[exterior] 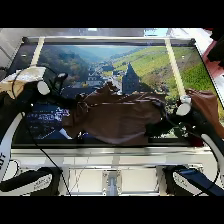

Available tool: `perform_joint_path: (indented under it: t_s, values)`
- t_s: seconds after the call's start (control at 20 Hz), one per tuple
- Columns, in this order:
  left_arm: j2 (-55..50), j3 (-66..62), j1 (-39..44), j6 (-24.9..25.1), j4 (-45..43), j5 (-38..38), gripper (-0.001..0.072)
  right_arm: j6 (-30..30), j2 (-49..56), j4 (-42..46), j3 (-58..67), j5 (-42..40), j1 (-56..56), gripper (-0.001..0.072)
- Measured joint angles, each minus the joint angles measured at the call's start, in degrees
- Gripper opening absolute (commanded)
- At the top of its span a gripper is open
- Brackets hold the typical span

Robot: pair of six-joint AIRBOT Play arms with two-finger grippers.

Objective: Fold the shirts.

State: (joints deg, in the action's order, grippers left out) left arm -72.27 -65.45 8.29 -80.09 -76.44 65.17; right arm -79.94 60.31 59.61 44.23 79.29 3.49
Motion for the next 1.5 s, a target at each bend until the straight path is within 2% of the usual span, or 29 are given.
perform_joint_path:
  t_s: [0.3,0.65,0.75,0.95,1.1,1.25,1.5]
  values:
    - [6.6,-20.81,0.0,1.77,-6.47,3.48,0.0015,-0.33,-8.41,3.19,21.16,1.07,-10.6,0.0024]
    - [21.09,-41.16,0.0,3.23,-10.34,13.88,0.0013,-0.24,-21.84,5.07,46.84,0.83,-19.17,0.0024]
    - [25.14,-44.54,0.0,3.37,-9.09,13.77,0.0013,-0.35,-24.35,6.34,52.89,0.85,-19.87,0.0024]
    - [28.92,-47.65,0.02,4.13,-2.67,8.83,0.0013,-0.96,-25.77,7.52,59.34,-1.7,-20.41,0.0023]
    - [24.37,-47.39,0.0,4.72,-2.56,8.17,0.0012,-1.09,-22.29,5.77,59.84,-1.84,-20.55,0.0024]
    - [14.69,-45.51,0.02,4.72,-5.64,8.17,0.0013,-0.09,-15.78,3.37,54.8,-1.2,-20.55,0.0024]
    - [-8.11,-43.41,0.0,-1.05,-16.57,1.77,0.0014,2.47,-1.66,1.88,39.36,-8.87,-19.61,0.0025]
